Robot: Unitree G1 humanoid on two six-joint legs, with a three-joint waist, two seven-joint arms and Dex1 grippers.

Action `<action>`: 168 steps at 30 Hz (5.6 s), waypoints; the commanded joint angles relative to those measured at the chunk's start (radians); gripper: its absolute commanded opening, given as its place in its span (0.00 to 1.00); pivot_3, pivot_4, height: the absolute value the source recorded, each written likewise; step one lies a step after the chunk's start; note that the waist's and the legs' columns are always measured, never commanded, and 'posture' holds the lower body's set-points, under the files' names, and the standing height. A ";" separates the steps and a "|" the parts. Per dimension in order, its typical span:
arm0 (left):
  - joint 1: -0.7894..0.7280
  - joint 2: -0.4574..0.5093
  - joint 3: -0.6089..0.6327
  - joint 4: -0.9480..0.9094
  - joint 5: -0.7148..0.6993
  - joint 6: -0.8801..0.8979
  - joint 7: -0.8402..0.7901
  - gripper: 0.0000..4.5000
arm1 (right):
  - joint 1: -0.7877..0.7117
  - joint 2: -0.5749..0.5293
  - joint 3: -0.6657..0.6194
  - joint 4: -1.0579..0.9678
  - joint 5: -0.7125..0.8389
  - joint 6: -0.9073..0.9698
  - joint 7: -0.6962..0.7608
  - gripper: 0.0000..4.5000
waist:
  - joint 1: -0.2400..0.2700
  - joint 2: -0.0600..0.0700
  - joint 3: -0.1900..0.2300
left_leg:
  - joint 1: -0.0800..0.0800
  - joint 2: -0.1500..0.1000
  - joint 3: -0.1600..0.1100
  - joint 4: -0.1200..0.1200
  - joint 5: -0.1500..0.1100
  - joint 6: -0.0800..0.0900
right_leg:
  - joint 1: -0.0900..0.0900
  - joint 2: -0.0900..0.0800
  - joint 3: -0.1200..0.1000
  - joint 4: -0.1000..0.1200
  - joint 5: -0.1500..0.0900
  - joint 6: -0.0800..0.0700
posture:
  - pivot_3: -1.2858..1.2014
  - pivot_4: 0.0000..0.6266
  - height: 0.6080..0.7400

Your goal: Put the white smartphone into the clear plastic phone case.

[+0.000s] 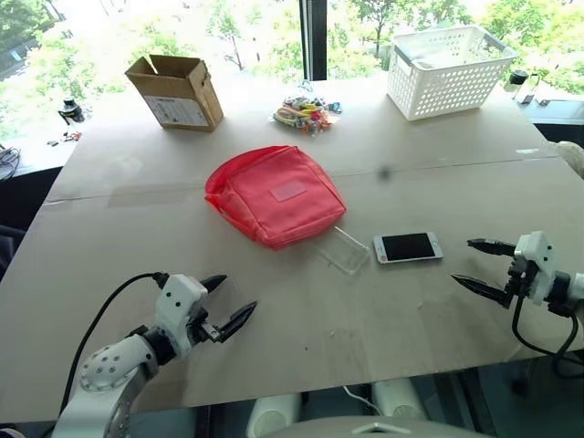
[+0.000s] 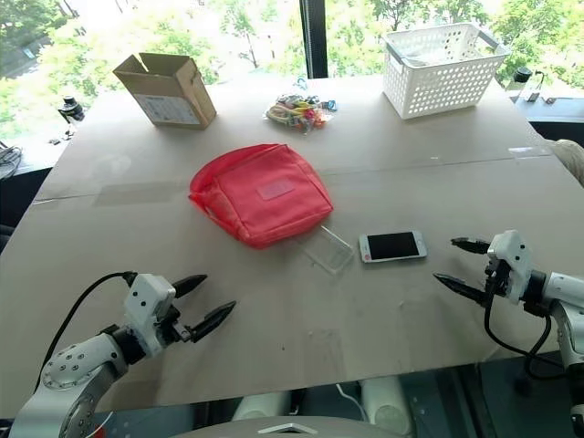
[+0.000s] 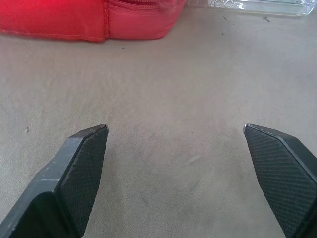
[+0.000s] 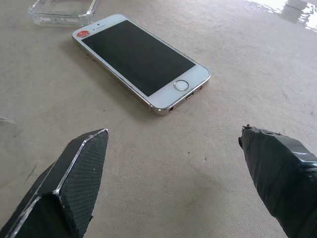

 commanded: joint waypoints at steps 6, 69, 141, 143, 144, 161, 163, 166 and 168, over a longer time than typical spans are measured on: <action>-0.007 -0.018 0.013 -0.055 -0.019 -0.023 0.011 0.99 | -0.050 -0.010 0.000 0.043 -0.006 -0.025 0.038 1.00 | -0.002 0.000 0.000 | 0.000 0.000 0.000 0.000 0.000 0.000 | 0.000 0.000 0.000 0.000 0.000 0.000 | 0.52 0.24 1.00; -0.854 0.078 -0.092 0.813 0.291 -0.251 0.179 0.16 | -0.129 0.126 0.086 -0.640 0.208 0.423 -0.267 1.00 | 0.019 -0.001 0.001 | -0.003 -0.002 -0.008 0.001 0.000 0.000 | -0.001 0.001 -0.005 0.002 0.000 0.000 | 0.52 0.24 1.00; -1.178 -0.134 -0.604 0.736 0.247 -0.304 -0.815 0.90 | 0.216 -0.030 -0.025 -0.710 0.150 0.430 -0.234 1.00 | 0.019 -0.004 0.002 | -0.005 -0.004 -0.008 0.006 0.000 0.000 | 0.000 0.002 -0.006 0.003 0.000 0.001 | 0.52 0.24 1.00; -1.185 -0.152 -0.639 0.779 0.288 -0.345 -0.813 0.99 | 0.220 -0.028 -0.025 -0.710 0.149 0.428 -0.235 1.00 | 0.020 -0.004 0.002 | -0.005 -0.004 -0.008 0.006 0.000 0.000 | 0.000 0.002 -0.006 0.003 0.000 0.001 | 0.52 0.24 1.00; -1.191 -0.160 -0.651 0.802 0.304 -0.361 -0.812 0.99 | 0.220 -0.027 -0.024 -0.710 0.149 0.431 -0.236 1.00 | 0.019 -0.004 0.002 | -0.005 -0.005 -0.008 0.006 0.000 0.000 | 0.000 0.002 -0.006 0.003 0.000 0.001 | 0.52 0.24 1.00; -1.230 -0.226 -0.718 0.928 0.419 -0.329 -0.767 0.05 | 0.322 -0.061 -0.082 -0.718 0.129 0.418 -0.199 1.00 | 0.017 -0.004 0.002 | -0.004 -0.005 -0.007 0.007 0.000 0.000 | 0.001 0.003 -0.004 0.004 0.000 0.001 | 0.52 0.24 1.00; -1.205 -0.197 -0.706 0.876 0.415 -0.290 -0.758 0.01 | 0.314 -0.060 -0.076 -0.713 0.128 0.415 -0.197 1.00 | 0.015 -0.004 0.002 | -0.004 -0.005 -0.007 0.009 0.000 0.000 | 0.001 0.003 -0.004 0.004 0.000 0.001 | 0.52 0.24 1.00; -1.151 -0.142 -0.668 0.787 0.423 -0.202 -0.690 0.01 | 0.294 -0.057 -0.068 -0.705 0.131 0.409 -0.194 1.00 | 0.010 -0.004 0.002 | -0.004 -0.004 -0.007 0.009 0.000 0.000 | 0.001 0.003 -0.004 0.004 0.000 0.001 | 0.52 0.24 1.00; -1.108 -0.106 -0.639 0.723 0.437 -0.137 -0.626 0.01 | 0.281 -0.056 -0.064 -0.703 0.131 0.407 -0.191 1.00 | 0.003 -0.004 0.001 | -0.004 -0.003 -0.007 0.009 0.000 0.000 | 0.001 0.004 -0.004 0.004 0.000 0.001 | 0.52 0.24 1.00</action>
